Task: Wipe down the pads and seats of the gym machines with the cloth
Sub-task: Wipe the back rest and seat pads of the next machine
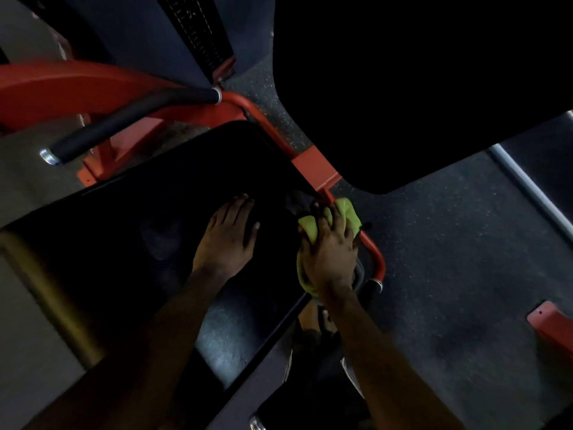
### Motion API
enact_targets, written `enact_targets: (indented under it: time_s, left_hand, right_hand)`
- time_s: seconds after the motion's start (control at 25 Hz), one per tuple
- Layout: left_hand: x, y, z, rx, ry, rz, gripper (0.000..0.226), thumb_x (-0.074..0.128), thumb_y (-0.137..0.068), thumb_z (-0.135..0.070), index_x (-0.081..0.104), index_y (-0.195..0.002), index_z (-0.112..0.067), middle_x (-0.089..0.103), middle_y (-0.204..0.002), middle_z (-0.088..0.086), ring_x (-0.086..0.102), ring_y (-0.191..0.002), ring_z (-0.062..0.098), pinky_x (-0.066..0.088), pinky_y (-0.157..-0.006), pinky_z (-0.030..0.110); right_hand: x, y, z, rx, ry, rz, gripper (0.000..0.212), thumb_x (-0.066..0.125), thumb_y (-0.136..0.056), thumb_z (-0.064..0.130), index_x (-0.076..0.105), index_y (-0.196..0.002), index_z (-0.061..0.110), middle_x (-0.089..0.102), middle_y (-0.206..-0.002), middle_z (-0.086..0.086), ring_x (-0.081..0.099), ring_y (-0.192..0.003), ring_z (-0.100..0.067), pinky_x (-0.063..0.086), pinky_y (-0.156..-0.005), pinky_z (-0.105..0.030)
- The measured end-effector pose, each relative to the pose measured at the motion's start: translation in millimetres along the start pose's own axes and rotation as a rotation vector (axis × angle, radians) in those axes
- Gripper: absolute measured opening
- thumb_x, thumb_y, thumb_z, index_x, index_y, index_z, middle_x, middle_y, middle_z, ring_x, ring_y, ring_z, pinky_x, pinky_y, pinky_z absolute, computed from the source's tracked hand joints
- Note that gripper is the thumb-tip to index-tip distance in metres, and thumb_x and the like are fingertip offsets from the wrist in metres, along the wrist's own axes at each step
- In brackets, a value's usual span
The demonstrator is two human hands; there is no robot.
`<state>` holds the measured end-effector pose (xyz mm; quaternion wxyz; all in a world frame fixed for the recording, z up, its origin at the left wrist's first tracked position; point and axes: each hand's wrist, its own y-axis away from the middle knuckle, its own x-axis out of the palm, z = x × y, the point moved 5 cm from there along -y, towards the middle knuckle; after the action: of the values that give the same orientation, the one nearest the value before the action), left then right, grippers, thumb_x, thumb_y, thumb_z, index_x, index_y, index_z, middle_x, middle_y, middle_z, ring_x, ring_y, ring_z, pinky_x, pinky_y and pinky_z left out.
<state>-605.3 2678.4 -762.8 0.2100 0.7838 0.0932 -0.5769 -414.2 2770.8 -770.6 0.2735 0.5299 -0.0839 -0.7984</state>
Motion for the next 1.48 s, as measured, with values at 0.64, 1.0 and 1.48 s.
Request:
enact_targets:
  time_s: [0.64, 1.0, 1.48]
  left_hand:
    - [3.3, -0.6, 1.5, 0.029, -0.013, -0.045, 0.048, 0.049, -0.102, -0.035, 0.044, -0.144, -0.013, 0.042, -0.152, 0.006, 0.038, -0.140, 0.025, 0.034, -0.115, 0.042]
    - [-0.8, 0.4, -1.2, 0.071, -0.013, -0.064, 0.048, 0.049, -0.102, -0.036, 0.046, -0.144, -0.013, 0.045, -0.149, 0.006, 0.040, -0.138, 0.025, 0.037, -0.113, 0.044]
    - [-18.8, -16.0, -18.5, -0.029, 0.066, 0.031, 0.035, 0.051, -0.098, -0.030, 0.063, -0.116, -0.003, 0.061, -0.112, 0.018, 0.058, -0.105, 0.039, 0.048, -0.091, 0.046]
  right_hand:
    - [17.4, 44.7, -16.5, 0.291, -0.221, 0.007, 0.081, 0.055, -0.099, 0.042, 0.008, -0.163, 0.025, 0.003, -0.168, -0.009, 0.022, -0.149, -0.041, 0.044, -0.106, -0.058]
    - [23.4, 64.9, -4.3, 0.211, -0.018, 0.104, 0.078, 0.046, -0.103, 0.046, 0.002, -0.164, 0.024, -0.007, -0.170, -0.007, 0.013, -0.152, -0.046, 0.039, -0.112, -0.057]
    - [-77.3, 58.3, 27.5, 0.023, -0.033, 0.072, 0.052, 0.047, -0.104, 0.035, 0.035, -0.153, 0.027, 0.029, -0.160, -0.002, 0.046, -0.135, -0.032, 0.053, -0.095, -0.049]
